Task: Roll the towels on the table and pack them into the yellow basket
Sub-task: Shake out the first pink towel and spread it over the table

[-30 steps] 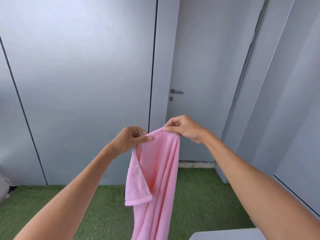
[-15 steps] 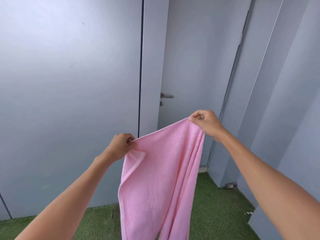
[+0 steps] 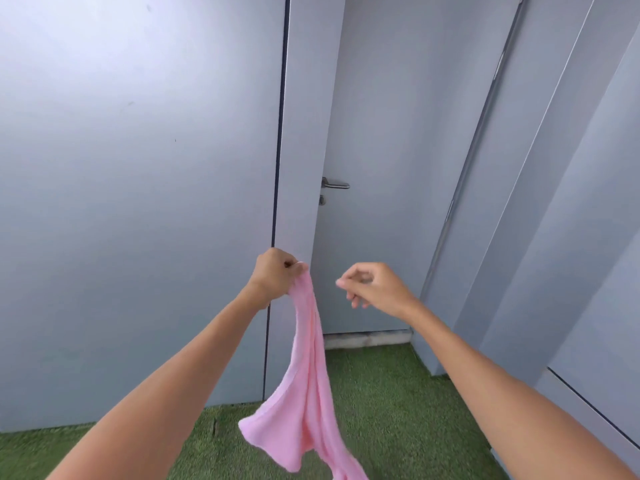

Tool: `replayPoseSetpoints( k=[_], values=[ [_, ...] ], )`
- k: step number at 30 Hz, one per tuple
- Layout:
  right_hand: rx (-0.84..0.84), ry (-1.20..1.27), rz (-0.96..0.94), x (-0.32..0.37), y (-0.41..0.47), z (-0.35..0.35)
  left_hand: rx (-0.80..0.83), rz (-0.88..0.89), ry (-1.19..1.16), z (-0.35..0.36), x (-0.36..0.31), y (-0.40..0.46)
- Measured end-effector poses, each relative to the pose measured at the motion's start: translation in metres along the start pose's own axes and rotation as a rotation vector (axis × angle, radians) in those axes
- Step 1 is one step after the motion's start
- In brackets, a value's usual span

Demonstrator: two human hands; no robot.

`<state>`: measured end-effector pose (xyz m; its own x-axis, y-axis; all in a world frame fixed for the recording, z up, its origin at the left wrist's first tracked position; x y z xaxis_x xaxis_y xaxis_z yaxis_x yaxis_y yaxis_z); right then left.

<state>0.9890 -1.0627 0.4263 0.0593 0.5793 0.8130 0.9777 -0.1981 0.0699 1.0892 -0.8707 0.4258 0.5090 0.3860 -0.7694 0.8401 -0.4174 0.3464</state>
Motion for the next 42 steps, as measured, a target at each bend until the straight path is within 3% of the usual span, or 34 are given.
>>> replayPoseSetpoints(
  k=[4,7,10,14,18,27,30,35,38,42],
  values=[
    [0.029,0.020,-0.097,0.012,0.008,0.025,-0.128,-0.155,-0.350,0.015,0.000,0.022],
    [-0.101,0.049,-0.127,0.010,0.020,0.033,-0.127,-0.074,-0.281,0.007,-0.014,0.037],
    [-0.116,0.089,-0.159,0.011,0.030,0.032,-0.003,0.013,-0.124,-0.004,-0.021,0.040],
    [0.051,0.158,-0.136,0.013,0.046,0.024,0.150,0.085,-0.200,-0.006,-0.013,0.031],
    [0.251,0.203,-0.059,0.009,0.061,0.025,0.156,0.109,-0.188,-0.008,-0.008,0.025],
    [0.050,0.217,-0.111,0.011,0.073,0.014,0.154,0.025,-0.483,0.011,0.048,-0.008],
    [0.117,0.162,-0.061,0.005,0.073,0.006,0.110,0.021,-0.573,0.011,0.045,-0.007],
    [0.361,0.029,-0.014,0.012,0.066,0.004,0.281,0.175,-0.291,0.016,0.017,0.008],
    [0.303,-0.031,-0.073,0.020,0.066,-0.004,0.274,0.184,-0.226,0.021,0.021,0.011],
    [0.169,-0.074,-0.109,0.025,0.068,-0.025,0.376,0.128,-0.333,0.035,0.035,-0.001]
  ],
)
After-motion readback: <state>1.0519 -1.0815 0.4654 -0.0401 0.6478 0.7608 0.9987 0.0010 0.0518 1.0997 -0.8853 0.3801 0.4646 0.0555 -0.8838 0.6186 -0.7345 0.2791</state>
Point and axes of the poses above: each hand's wrist, its own y-axis towards the middle knuckle, its own z-axis out of the palm, x = y × z, the point moved 2 cm from there along y, towards the middle knuckle, and after that the axes turned 9 degrees about z, right-handed, at the moved point
